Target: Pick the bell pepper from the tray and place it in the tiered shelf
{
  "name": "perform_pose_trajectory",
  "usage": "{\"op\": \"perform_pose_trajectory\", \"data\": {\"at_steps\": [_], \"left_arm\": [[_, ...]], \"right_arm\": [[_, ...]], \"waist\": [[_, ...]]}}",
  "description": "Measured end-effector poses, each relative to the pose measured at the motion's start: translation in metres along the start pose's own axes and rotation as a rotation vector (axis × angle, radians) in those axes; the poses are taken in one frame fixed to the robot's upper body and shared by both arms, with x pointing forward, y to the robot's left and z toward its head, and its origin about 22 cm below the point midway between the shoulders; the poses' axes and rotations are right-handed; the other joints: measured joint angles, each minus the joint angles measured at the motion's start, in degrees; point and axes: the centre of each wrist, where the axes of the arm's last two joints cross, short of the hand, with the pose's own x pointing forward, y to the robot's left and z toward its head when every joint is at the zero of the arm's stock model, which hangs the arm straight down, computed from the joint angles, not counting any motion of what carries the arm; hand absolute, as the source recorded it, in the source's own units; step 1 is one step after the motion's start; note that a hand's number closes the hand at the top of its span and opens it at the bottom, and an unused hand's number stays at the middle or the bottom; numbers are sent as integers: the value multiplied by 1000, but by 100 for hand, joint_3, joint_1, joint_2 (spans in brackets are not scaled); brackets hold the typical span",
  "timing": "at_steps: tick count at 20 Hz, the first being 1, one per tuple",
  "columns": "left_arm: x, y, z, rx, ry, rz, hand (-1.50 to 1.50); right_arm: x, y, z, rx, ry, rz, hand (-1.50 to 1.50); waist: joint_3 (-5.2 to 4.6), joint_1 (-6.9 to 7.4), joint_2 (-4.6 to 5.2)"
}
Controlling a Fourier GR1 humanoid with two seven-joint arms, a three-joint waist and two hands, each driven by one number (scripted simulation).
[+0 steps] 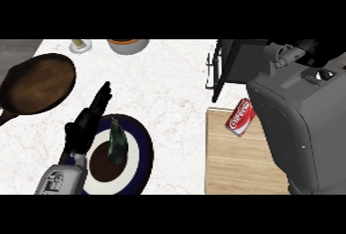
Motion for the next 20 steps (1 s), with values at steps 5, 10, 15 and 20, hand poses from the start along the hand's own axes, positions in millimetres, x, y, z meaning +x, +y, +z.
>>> {"op": "perform_pose_trajectory", "data": {"at_steps": [5, 10, 15, 20], "left_arm": [[0, -2, -1, -6, 1, 1, 0], [2, -7, 0, -2, -3, 4, 0], [3, -7, 3, -5, -1, 2, 0], [10, -6, -3, -15, -8, 2, 0]], "right_arm": [[-9, 18, -13, -10, 3, 56, 150], [-22, 41, -29, -39, -56, 121, 150], [-39, 63, -43, -70, -50, 98, 150], [-60, 70, -59, -108, -11, -123, 150]], "waist": [[1, 6, 5], [2, 32, 14], [-1, 44, 13], [5, 69, 37]]}}
